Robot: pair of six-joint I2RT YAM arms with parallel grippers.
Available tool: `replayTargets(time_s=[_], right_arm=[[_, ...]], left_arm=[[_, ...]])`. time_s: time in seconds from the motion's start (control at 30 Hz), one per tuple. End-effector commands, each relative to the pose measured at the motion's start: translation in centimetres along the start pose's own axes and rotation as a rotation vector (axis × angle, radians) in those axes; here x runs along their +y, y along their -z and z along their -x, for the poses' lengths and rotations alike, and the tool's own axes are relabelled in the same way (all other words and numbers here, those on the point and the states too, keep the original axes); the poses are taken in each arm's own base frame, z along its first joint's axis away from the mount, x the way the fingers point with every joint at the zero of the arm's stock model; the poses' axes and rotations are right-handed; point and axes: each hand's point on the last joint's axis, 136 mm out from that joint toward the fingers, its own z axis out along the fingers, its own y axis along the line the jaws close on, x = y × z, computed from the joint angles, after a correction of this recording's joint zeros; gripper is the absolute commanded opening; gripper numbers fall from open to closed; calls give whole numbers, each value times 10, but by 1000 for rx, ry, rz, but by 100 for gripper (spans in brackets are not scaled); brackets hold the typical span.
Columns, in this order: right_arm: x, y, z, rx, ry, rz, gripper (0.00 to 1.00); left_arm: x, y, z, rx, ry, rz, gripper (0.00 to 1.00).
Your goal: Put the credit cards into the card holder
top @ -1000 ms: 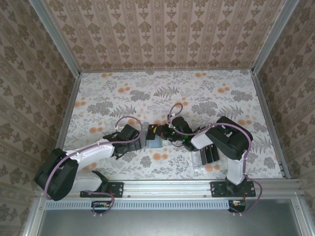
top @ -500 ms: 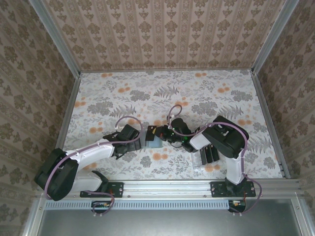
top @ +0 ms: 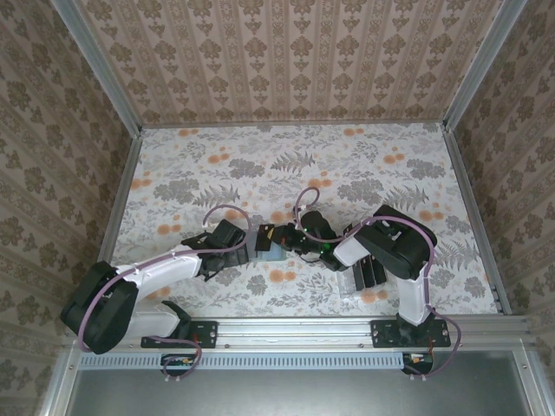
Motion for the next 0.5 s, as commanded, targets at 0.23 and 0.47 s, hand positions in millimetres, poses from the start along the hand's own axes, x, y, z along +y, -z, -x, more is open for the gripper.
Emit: replayTargets(time_s=[0.23,0.47], right_arm=[[-9,-2,-16,25,-21,13,0],[-15,1,-21,32,-25,3,0]], left_arm=[[19,-2,-16,39,-15,72,100],[20,-2,-16,38,-15,73,100]])
